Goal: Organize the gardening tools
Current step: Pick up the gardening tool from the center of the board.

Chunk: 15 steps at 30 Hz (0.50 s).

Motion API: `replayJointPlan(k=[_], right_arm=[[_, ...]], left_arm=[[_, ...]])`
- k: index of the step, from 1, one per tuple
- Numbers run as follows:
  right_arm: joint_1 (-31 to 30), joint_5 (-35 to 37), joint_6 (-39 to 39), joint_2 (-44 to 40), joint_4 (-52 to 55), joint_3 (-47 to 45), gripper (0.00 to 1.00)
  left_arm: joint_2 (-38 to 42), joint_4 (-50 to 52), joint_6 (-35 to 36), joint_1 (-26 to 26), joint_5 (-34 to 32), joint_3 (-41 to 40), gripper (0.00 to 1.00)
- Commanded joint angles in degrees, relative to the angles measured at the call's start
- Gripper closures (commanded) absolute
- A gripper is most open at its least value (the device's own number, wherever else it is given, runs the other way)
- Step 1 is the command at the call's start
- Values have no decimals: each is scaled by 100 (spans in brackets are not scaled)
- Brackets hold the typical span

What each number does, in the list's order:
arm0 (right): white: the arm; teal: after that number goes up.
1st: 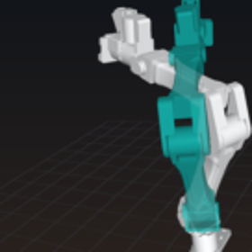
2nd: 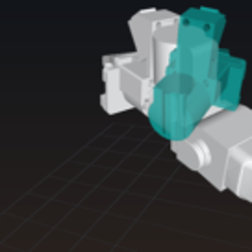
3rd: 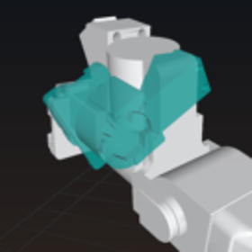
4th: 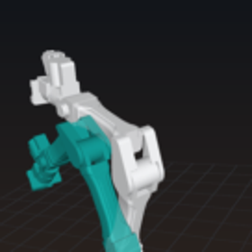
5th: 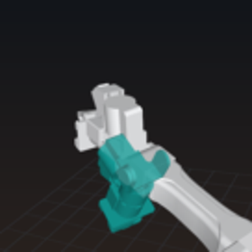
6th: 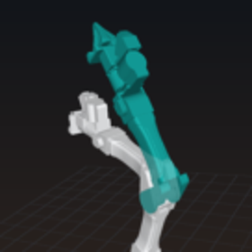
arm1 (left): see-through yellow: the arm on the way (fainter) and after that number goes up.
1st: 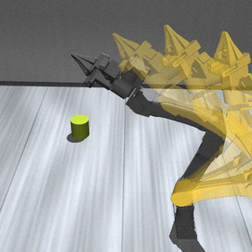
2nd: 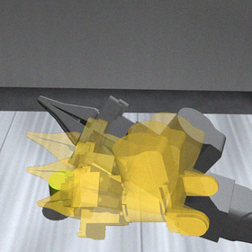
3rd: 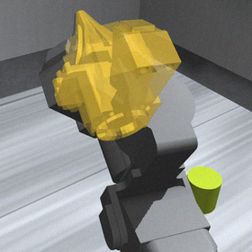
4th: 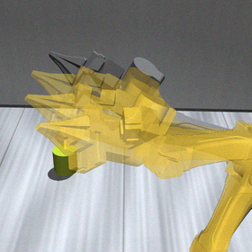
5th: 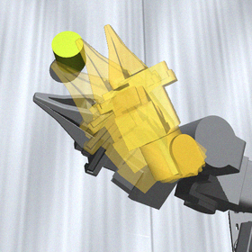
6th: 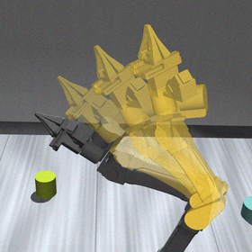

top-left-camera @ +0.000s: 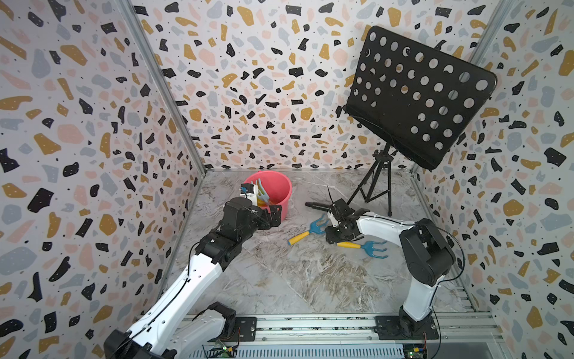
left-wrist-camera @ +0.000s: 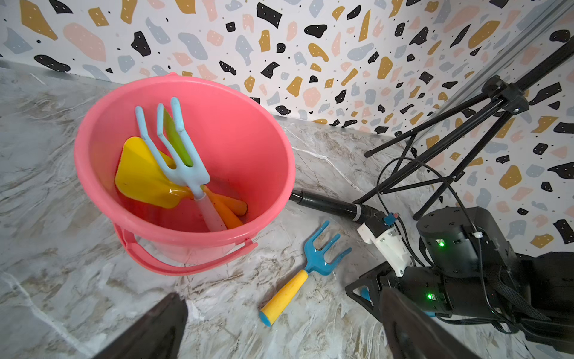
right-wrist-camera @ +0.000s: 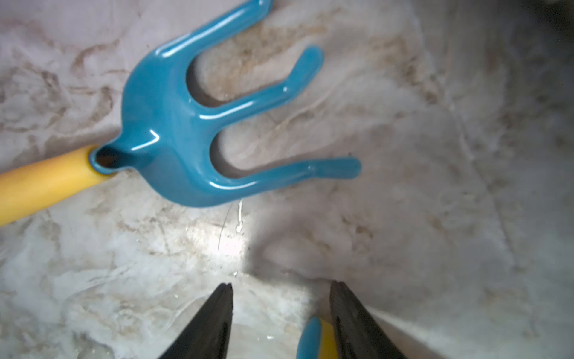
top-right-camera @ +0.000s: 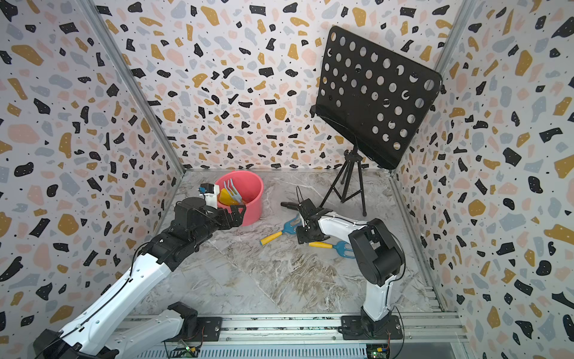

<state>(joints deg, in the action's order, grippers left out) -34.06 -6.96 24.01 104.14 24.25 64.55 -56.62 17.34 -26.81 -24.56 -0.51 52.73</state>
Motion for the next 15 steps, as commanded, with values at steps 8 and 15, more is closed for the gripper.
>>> replayJointPlan(k=[8, 15], right_arm=[[-6, -593, 628, -1009, 55, -1014, 52], [-29, -420, 776, -1749, 425, -1672, 50]], left_arm=[[101, -125, -64, -30, -58, -87, 0], [95, -131, -80, -24, -55, -96, 1]])
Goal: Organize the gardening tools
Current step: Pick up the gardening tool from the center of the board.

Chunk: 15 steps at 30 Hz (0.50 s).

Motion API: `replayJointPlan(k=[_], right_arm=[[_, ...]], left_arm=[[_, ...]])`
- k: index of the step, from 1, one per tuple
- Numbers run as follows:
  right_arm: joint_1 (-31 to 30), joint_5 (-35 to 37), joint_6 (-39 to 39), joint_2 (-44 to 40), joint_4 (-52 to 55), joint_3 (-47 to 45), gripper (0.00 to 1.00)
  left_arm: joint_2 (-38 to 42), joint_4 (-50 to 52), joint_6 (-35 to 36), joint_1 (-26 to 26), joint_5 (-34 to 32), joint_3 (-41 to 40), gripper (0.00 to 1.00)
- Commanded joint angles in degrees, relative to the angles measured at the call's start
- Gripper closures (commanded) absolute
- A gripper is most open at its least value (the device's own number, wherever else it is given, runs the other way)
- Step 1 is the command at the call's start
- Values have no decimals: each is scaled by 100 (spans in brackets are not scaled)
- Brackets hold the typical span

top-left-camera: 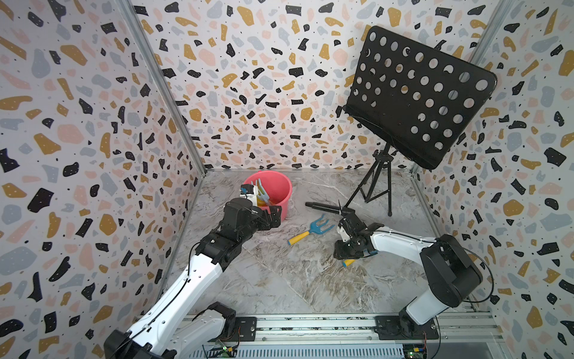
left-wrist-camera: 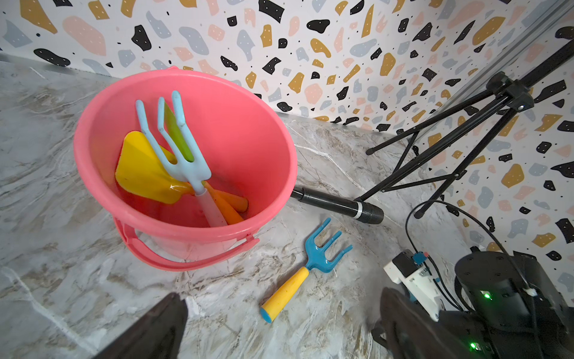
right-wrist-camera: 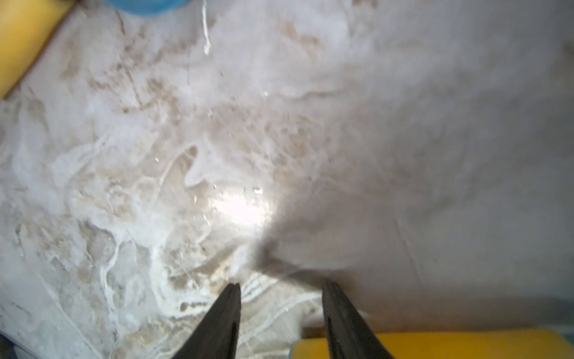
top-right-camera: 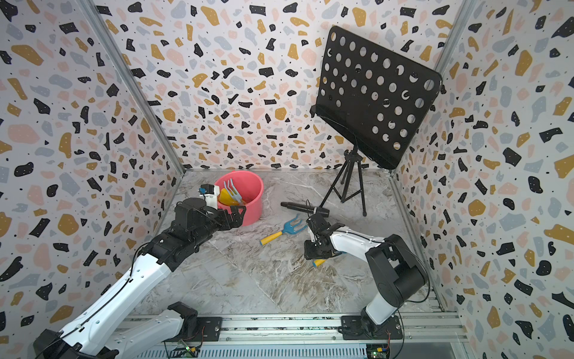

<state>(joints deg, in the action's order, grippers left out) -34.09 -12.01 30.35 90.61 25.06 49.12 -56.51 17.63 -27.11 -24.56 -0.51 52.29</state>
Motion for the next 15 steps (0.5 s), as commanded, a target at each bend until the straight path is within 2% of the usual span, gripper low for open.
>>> replayJointPlan(k=[1, 11, 15], right_arm=[[-28, 150, 157, -516, 439, -196, 50], [-28, 1119, 391, -1730, 1596, -468, 46], [-28, 1654, 567, -2100, 1993, -521, 36]], left_arm=[[82, -169, -64, -27, -54, -55, 1], [6, -294, -170, -24, 51, -97, 1], [-32, -317, -180, -30, 60, -87, 1]])
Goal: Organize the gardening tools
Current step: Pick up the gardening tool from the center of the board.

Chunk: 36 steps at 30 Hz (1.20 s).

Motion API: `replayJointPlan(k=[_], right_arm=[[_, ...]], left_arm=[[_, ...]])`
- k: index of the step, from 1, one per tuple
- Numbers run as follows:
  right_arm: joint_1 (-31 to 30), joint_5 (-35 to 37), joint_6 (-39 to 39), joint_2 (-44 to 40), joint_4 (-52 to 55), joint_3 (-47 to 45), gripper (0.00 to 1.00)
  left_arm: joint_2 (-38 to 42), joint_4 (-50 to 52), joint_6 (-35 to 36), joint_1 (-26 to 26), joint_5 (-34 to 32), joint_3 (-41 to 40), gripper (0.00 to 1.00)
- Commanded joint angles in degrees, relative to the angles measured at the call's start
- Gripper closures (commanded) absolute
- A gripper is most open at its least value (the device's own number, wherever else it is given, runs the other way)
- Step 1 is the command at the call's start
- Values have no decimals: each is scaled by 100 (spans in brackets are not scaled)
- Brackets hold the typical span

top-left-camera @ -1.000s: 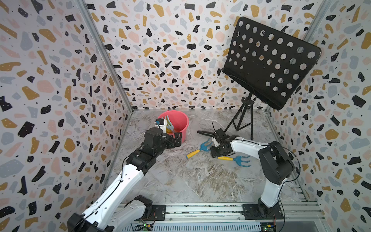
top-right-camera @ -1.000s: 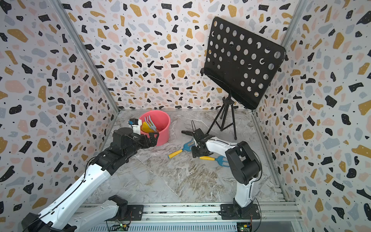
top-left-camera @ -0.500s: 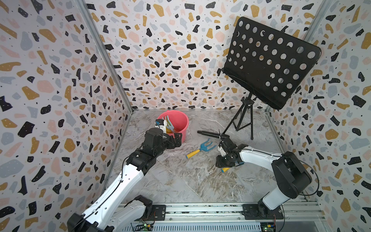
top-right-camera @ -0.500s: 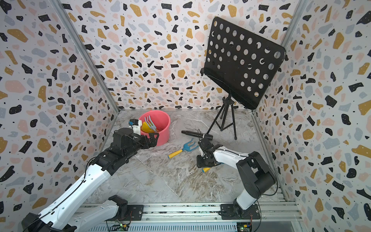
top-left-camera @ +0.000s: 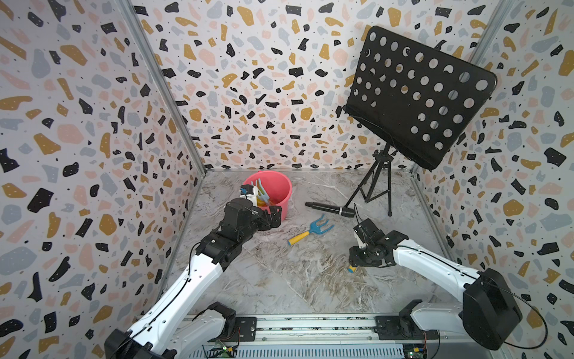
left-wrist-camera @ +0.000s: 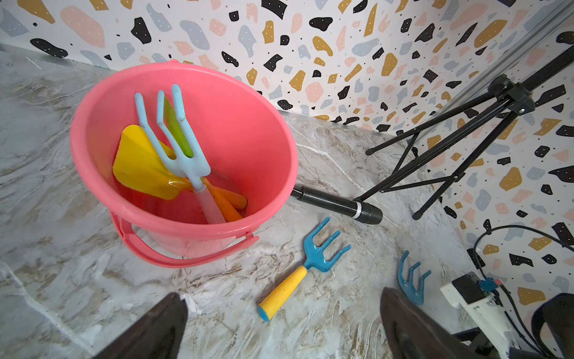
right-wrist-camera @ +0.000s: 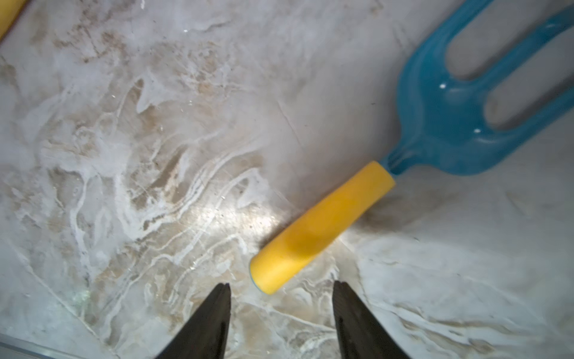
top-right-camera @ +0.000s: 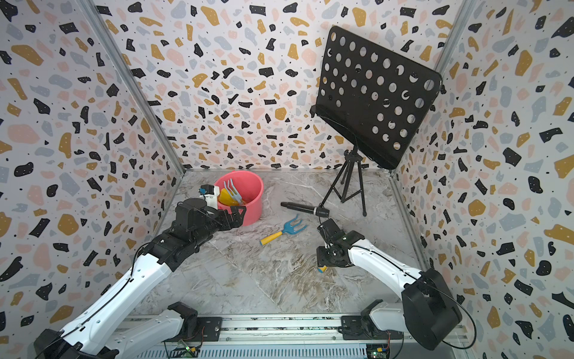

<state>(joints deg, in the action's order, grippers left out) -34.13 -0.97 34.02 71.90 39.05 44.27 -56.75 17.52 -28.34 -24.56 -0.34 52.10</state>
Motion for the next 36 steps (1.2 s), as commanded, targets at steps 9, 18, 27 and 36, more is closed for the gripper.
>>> replayJointPlan(k=[9, 18, 27, 36], right_arm=[[-24, 420, 469, 30, 99, 4, 13], [-24, 609, 569, 764, -415, 2, 17], [-15, 645, 533, 852, -477, -132, 33], [10, 850, 527, 876, -492, -298, 40]], left_arm=[[-53, -303, -57, -32, 54, -21, 1], [-74, -179, 42, -27, 26, 56, 1], [-84, -183, 27, -31, 29, 62, 0], [-78, -187, 21, -26, 21, 12, 1]])
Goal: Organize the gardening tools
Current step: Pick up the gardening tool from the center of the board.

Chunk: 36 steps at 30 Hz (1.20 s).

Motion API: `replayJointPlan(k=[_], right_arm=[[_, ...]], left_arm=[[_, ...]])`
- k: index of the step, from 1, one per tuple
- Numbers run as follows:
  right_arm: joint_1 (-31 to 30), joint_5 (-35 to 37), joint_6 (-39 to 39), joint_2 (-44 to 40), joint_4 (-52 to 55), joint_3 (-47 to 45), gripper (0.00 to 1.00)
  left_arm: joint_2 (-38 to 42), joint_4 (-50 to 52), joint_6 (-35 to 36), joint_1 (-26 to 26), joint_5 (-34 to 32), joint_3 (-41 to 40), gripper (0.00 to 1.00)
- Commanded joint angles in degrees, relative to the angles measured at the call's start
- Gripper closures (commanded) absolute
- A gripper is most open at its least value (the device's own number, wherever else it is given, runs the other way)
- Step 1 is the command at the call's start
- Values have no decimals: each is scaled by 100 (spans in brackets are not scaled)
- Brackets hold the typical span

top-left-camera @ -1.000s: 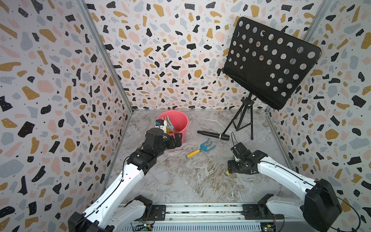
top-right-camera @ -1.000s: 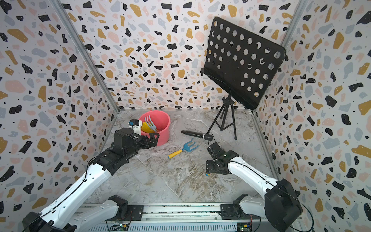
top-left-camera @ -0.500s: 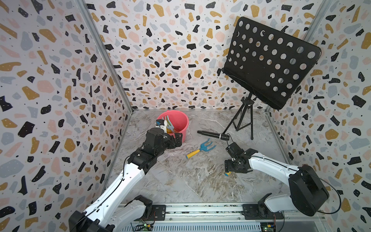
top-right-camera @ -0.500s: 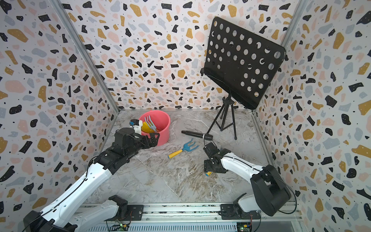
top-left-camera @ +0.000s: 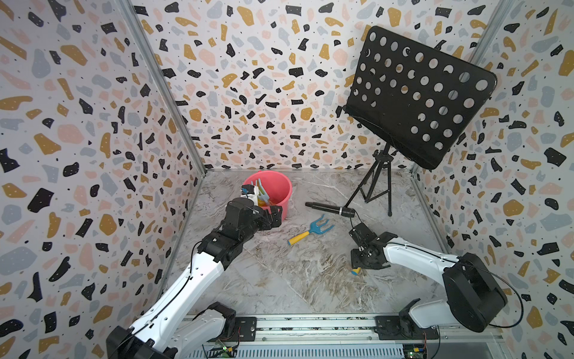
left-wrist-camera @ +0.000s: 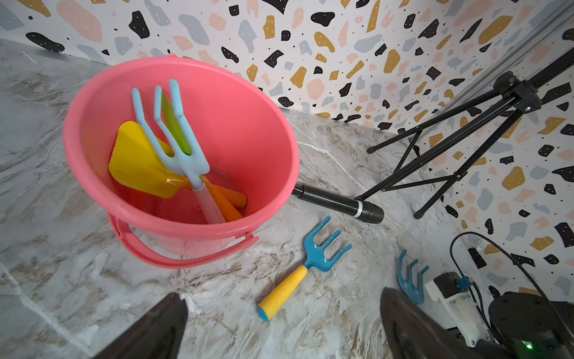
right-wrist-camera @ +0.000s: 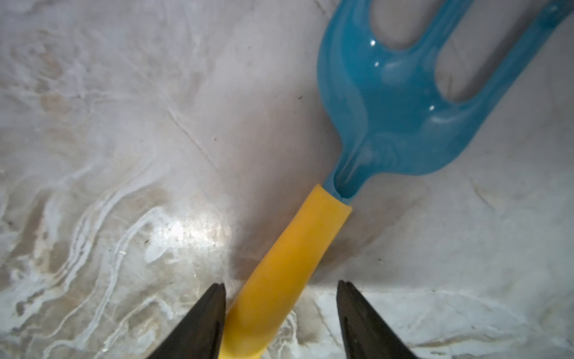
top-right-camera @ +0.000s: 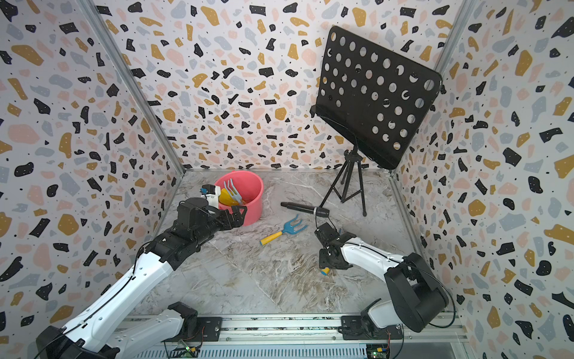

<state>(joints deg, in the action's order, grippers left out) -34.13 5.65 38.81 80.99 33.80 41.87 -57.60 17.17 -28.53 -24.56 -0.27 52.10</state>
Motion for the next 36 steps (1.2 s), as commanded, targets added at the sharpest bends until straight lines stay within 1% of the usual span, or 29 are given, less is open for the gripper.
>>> replayJointPlan(k=[1, 7, 11, 13, 17, 22, 26, 36], right_arm=[[18, 217, 40, -27, 21, -77, 41], [64, 328, -3, 108, -73, -141, 50], [73, 264, 21, 184, -153, -188, 56], [82, 167, 43, 180, -249, -242, 64], [82, -61, 59, 150, -391, -309, 83], [82, -157, -43, -24, -394, -319, 99], [82, -288, -190, -292, -448, -348, 100], [82, -1210, -618, -1438, -1649, -914, 100]], left_arm=[[12, -149, 41, -27, 10, 10, 1], [47, -113, 41, -30, -25, -23, 1], [71, -91, 47, -26, -65, -29, 1], [79, -81, 43, -24, -82, -24, 0], [64, -77, 41, -27, -78, -39, 1], [43, -82, 19, -24, -78, -47, 1], [-11, -59, 6, -29, -54, -29, 0], [-304, -23, -44, -29, 259, 114, 1]])
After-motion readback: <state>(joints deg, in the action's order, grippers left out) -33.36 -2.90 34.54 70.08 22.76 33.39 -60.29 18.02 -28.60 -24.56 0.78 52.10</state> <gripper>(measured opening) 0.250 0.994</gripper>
